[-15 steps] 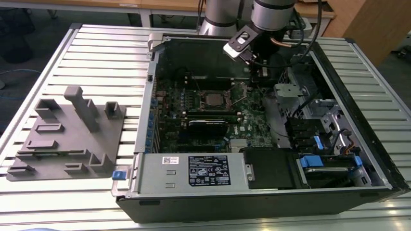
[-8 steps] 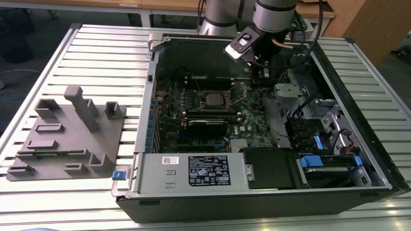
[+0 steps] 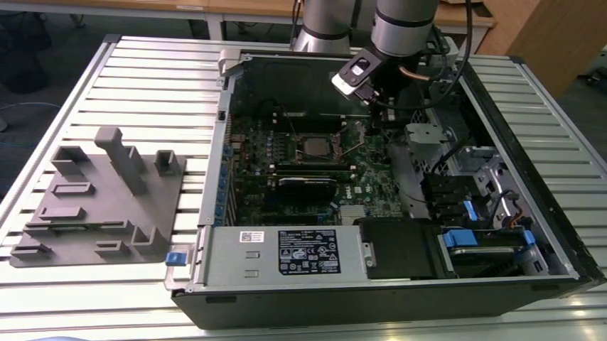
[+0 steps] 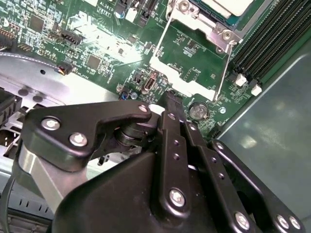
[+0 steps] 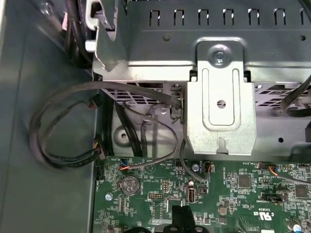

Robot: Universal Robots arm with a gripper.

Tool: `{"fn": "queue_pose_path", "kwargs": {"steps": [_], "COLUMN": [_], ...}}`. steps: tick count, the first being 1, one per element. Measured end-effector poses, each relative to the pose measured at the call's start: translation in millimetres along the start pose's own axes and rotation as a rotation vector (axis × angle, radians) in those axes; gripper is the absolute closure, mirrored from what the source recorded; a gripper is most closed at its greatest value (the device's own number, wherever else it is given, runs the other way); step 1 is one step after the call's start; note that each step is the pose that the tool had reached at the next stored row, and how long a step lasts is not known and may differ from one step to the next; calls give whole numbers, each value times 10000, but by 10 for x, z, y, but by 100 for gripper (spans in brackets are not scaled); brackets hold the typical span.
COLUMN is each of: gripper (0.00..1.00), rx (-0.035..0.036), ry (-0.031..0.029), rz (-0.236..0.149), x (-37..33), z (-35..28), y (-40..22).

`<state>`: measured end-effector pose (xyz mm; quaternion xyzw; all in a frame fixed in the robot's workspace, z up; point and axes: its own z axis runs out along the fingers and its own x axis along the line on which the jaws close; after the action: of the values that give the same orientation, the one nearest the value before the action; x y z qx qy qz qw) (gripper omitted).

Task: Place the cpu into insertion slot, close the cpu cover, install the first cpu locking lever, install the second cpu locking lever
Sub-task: 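Close the cpu cover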

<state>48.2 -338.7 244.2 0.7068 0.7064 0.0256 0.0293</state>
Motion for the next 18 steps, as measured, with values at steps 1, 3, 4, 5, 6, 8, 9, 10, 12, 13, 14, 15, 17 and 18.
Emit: {"fn": "queue_pose_path", "kwargs": {"steps": [1,3,4,5,6,8,9,10,12,13,14,15,17,18], "gripper": [89,89,89,89,89,89,89,89,89,89,89,89,89,89], "rx": [0,1,5,82,151,168,176,183,181,178,169,157,121,97], "ry": [-4,-6,-6,-3,-4,-6,-6,-5,-4,-4,-3,-3,-5,-5], "rz": [0,-1,-1,-2,-2,0,-1,-1,-2,-2,-2,-1,-2,-1], "x": [0,0,0,0,0,0,0,0,0,0,1,0,0,0], "z": [0,0,0,2,2,2,2,2,2,0,-2,-5,-12,-16], "y": [0,0,0,1,2,1,1,2,-9,-30,-59,-96,-182,-229]}}
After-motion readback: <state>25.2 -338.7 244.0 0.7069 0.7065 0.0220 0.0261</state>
